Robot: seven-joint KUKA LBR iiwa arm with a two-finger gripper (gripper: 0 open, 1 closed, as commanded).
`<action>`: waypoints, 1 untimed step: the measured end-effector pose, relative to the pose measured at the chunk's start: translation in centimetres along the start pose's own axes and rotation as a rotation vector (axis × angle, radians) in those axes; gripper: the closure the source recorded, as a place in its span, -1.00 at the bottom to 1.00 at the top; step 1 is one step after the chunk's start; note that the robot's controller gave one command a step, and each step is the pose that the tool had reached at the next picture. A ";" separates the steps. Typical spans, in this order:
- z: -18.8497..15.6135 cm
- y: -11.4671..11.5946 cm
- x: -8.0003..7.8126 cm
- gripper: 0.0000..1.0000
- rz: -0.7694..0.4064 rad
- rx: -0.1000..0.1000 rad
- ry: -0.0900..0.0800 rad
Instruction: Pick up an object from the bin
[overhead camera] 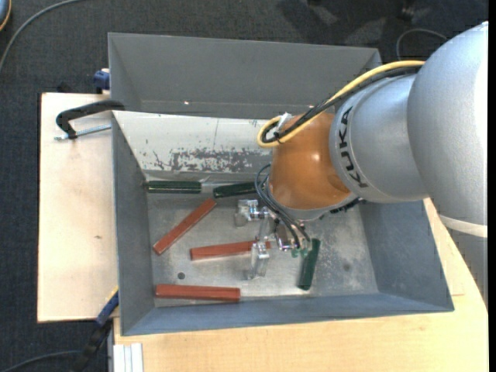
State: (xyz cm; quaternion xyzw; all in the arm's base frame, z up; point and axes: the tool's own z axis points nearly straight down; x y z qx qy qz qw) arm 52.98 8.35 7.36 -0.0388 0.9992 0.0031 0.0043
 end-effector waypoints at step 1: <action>0.1 -0.6 0.1 1.00 0.008 0.004 0.004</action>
Offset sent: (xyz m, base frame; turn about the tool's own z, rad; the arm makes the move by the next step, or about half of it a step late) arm 0.0000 0.0000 0.0000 0.0000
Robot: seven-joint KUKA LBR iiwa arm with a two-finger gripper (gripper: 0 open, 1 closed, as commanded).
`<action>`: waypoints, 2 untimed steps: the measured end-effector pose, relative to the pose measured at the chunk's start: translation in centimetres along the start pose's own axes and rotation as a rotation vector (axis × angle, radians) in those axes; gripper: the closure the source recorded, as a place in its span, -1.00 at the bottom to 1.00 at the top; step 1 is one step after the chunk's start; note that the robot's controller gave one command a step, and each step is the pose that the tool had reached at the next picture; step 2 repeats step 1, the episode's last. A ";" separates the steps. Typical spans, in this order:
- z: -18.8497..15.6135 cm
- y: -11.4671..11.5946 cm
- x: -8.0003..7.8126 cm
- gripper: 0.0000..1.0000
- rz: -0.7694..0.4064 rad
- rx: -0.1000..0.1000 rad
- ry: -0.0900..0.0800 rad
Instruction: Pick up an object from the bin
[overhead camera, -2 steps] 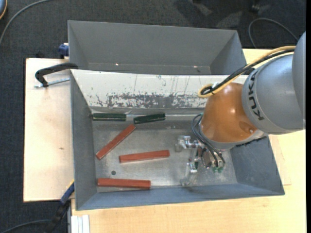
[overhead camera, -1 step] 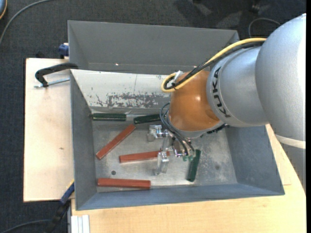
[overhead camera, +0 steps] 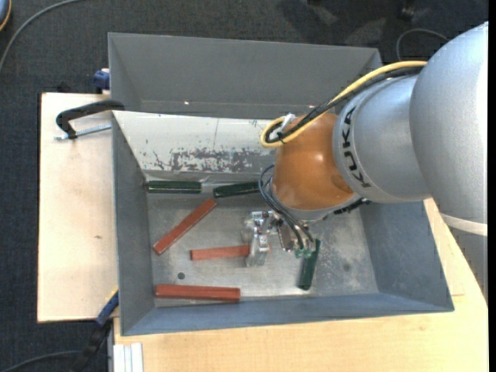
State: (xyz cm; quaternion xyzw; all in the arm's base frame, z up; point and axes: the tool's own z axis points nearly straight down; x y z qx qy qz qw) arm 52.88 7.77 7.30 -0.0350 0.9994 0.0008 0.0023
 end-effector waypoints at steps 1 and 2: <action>-12.9 0.5 3.4 1.00 -0.007 -0.001 -0.007; -12.9 0.5 3.4 1.00 -0.007 -0.001 -0.007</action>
Offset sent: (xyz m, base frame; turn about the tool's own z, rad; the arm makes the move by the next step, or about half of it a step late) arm -0.0366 0.0017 0.1235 -0.0059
